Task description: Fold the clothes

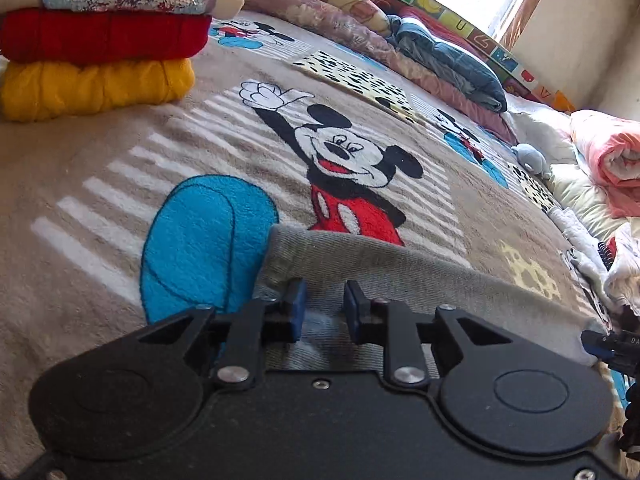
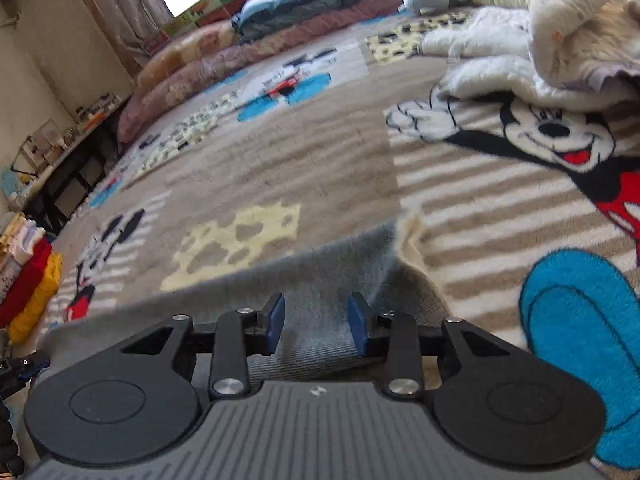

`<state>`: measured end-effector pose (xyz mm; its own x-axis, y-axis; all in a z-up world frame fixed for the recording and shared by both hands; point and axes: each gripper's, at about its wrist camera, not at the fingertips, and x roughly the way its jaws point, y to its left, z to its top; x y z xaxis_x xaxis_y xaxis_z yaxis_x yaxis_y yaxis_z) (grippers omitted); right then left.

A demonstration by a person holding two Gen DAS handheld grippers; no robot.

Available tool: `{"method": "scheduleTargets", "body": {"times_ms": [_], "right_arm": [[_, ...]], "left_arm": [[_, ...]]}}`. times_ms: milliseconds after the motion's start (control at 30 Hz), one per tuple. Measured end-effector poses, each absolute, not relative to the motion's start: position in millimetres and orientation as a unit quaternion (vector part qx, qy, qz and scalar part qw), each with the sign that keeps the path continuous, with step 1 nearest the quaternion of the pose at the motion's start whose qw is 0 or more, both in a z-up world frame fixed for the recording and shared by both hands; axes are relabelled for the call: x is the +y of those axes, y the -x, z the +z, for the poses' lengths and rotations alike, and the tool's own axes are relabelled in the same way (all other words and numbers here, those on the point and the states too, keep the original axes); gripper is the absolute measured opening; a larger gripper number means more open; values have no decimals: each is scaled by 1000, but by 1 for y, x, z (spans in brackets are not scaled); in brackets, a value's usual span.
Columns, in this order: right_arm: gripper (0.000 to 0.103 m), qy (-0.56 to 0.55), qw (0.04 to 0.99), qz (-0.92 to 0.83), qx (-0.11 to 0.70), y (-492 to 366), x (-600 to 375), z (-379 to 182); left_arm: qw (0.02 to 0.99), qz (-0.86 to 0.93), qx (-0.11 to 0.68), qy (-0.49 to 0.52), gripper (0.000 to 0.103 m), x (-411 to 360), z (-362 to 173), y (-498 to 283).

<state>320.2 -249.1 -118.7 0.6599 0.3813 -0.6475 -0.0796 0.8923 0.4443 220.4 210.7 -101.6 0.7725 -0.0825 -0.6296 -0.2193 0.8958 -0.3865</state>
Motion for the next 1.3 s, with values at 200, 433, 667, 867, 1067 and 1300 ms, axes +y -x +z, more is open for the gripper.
{"method": "scheduleTargets", "body": {"times_ms": [200,433,667,867,1067,1300], "right_arm": [[37,-246,893,124,357,-291,-276,-96],[53,-361,879,101,294,-208,-344,-88],[57,-460,846,69,261,-131,-391,-124],[65,-466,838,71,275,-104,-398,-151],[66,-454,842,87,276,-94,-389,-155],[66,-434,851,94,280,-91,-375,-157]], "left_arm": [[909,12,295,294,43,217,-98,-207],[898,28,222,379,43,229,-81,-166],[866,92,210,444,49,236,-83,-96],[853,120,207,464,55,238,-84,-41],[812,115,247,516,57,234,-106,-27],[831,106,250,486,57,220,-114,-50]]}}
